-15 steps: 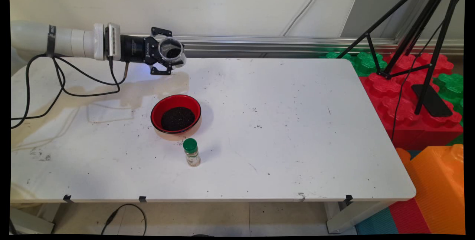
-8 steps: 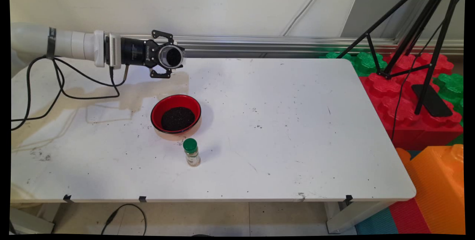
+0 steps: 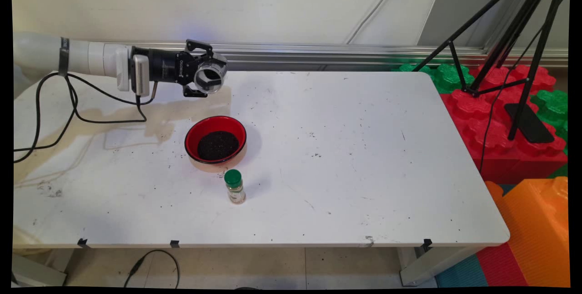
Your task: Pour the black seasoning powder in the red bowl
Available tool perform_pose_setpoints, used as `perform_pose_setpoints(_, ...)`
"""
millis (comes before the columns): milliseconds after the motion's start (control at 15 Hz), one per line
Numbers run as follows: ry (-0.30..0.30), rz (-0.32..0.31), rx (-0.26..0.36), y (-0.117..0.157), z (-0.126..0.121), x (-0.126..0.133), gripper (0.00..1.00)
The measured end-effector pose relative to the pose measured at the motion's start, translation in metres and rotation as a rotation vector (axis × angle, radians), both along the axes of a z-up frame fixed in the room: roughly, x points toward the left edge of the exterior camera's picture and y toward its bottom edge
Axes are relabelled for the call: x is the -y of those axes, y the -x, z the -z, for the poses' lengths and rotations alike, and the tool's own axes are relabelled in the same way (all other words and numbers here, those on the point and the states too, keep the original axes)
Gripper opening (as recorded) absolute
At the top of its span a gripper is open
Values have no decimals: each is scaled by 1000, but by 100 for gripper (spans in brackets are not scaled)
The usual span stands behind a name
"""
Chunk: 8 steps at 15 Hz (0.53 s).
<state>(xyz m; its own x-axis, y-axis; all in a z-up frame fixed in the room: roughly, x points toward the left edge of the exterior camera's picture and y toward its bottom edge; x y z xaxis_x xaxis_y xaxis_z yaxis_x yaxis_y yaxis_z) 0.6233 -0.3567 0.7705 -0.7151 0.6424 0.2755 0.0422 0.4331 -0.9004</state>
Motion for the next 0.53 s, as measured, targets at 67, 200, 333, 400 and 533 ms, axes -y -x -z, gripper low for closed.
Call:
perform_pose_setpoints(67, 24, 10, 23, 0, 1, 0, 0)
perform_pose_setpoints(200, 67, 29, 64, 0, 2, -1, 0)
perform_pose_setpoints(333, 100, 43, 95, 0, 4, -2, 0)
perform_pose_setpoints(400, 113, 49, 108, 0, 4, -2, 0)
perform_pose_setpoints(533, 144, 63, 139, 0, 5, -1, 0)
